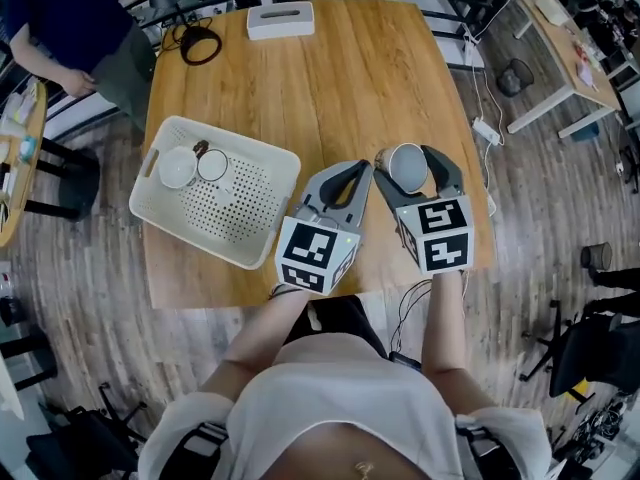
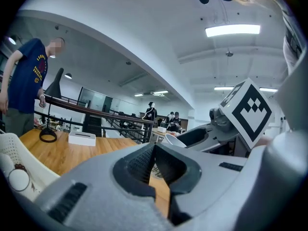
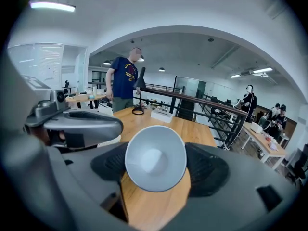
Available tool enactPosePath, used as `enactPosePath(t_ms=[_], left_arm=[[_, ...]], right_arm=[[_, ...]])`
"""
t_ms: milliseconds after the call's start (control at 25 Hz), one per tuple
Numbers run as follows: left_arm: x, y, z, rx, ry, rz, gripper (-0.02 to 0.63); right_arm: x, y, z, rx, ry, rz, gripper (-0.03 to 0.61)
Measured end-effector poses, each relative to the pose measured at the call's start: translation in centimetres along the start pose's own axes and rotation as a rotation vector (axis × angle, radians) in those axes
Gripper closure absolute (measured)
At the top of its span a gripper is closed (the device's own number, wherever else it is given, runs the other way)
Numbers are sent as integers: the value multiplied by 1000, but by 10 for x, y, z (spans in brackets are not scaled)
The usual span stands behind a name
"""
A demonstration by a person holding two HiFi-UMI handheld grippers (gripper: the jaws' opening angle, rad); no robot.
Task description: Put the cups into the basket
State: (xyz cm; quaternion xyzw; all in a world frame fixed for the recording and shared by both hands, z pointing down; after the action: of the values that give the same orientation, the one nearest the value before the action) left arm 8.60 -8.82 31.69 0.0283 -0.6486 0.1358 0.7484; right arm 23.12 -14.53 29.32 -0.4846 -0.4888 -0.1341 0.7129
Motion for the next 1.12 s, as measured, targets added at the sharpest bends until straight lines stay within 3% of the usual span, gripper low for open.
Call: enactPosePath(t_ms=[600,1120], left_arm=[[0,91,74,-227,27,-31,606],[0,133,117,-398,54,-65,606]], right_arm=[[-39,-39,90,-198,146,-6,215],[-64,-82,134,-343,250,6,215]])
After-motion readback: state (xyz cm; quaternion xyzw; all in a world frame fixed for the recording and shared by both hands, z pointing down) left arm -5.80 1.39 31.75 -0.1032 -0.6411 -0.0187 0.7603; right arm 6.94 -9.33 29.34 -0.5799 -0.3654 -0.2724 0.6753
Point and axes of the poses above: the fingertips, and each gripper's own axes: y backward along the fingers, z to its left, x out of its underside, the point moved 10 cm from there along y, backward along the fingers, and after that the axes turned 11 degrees about -x, right-handed, at the moved point
